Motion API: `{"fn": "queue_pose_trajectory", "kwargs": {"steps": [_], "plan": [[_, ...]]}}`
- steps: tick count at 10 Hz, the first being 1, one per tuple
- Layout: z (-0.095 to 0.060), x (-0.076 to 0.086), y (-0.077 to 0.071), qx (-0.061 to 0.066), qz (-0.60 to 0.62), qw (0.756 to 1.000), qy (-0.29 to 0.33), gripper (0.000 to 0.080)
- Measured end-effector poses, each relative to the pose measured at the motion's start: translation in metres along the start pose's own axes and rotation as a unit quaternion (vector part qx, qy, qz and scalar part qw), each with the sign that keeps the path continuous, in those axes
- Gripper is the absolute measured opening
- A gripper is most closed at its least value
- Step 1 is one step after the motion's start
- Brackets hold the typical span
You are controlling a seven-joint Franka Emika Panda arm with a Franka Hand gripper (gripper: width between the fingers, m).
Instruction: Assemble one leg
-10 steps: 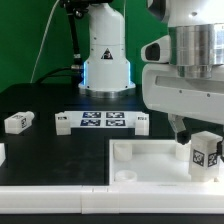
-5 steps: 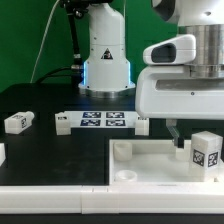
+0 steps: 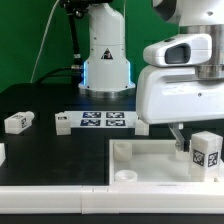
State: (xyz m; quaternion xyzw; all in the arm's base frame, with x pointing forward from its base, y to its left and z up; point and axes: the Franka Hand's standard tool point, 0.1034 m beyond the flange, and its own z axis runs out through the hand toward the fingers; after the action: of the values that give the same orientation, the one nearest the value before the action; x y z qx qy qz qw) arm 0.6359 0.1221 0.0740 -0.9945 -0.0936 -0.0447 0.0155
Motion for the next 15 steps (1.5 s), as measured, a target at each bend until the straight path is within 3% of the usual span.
{"fn": "queue_pose_trajectory", "kwargs": {"steps": [1,2,3,6,7,10,15], "plan": [[0.0,0.0,0.001,0.0,-0.013,1.0,0.0,0.0403],[0.0,0.0,0.001,0.0,-0.012,1.0,0.0,0.0403],[0.0,0.0,0.001,0.0,-0.009,1.0,0.0,0.0289],[0.0,0.0,0.001,0.001,0.01,1.0,0.0,0.0289],[0.0,0.0,0.003,0.007,0.101,0.995,0.002,0.0289],[-0.001,0.0,0.009,0.006,0.27,0.963,0.001,0.0289],[-0.001,-0.007,0.027,-0.034,0.469,0.883,0.012,0.0307]]}}
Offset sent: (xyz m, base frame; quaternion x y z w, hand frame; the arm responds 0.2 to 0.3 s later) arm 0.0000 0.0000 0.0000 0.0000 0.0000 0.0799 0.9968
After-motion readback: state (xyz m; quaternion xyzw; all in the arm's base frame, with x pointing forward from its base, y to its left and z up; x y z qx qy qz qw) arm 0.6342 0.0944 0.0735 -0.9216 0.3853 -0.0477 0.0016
